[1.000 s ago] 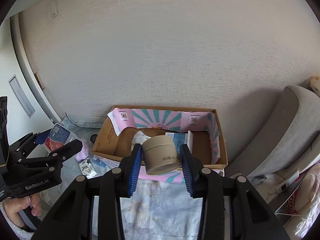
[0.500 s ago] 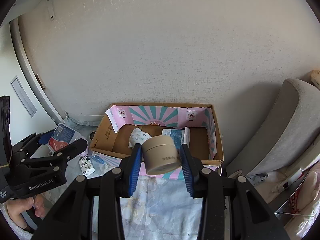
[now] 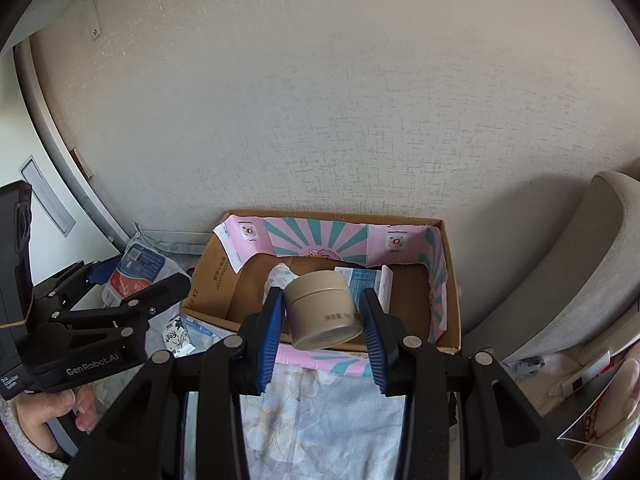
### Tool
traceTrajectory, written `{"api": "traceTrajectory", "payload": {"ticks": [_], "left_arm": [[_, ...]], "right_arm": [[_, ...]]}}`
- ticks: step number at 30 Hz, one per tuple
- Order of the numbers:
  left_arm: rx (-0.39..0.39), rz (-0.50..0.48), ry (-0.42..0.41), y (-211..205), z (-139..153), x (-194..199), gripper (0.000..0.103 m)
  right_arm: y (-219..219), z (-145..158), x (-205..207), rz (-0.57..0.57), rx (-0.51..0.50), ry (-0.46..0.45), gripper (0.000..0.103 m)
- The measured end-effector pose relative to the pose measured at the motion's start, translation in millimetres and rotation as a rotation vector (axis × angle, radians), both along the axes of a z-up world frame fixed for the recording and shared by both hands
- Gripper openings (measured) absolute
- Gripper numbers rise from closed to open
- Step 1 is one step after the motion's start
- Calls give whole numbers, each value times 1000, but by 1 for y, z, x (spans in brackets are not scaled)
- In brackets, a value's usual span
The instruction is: Organize objects
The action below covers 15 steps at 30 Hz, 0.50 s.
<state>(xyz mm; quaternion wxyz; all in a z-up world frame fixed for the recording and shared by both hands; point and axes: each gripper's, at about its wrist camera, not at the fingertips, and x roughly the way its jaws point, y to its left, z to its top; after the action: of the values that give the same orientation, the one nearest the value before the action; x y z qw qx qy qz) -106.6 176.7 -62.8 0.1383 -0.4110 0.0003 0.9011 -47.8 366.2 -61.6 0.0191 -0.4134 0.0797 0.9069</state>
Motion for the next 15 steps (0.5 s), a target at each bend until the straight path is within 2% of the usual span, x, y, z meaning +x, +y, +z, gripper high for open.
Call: {"api": "traceTrajectory", "payload": {"ticks": [6, 15], "left_arm": [[1, -3, -55, 11, -7, -35, 78], [-11, -27, -172, 34, -42, -83, 78]], "right_arm": [[10, -11, -35, 8, -17, -52, 35], [31, -38, -83, 12, -48, -153, 35]]}}
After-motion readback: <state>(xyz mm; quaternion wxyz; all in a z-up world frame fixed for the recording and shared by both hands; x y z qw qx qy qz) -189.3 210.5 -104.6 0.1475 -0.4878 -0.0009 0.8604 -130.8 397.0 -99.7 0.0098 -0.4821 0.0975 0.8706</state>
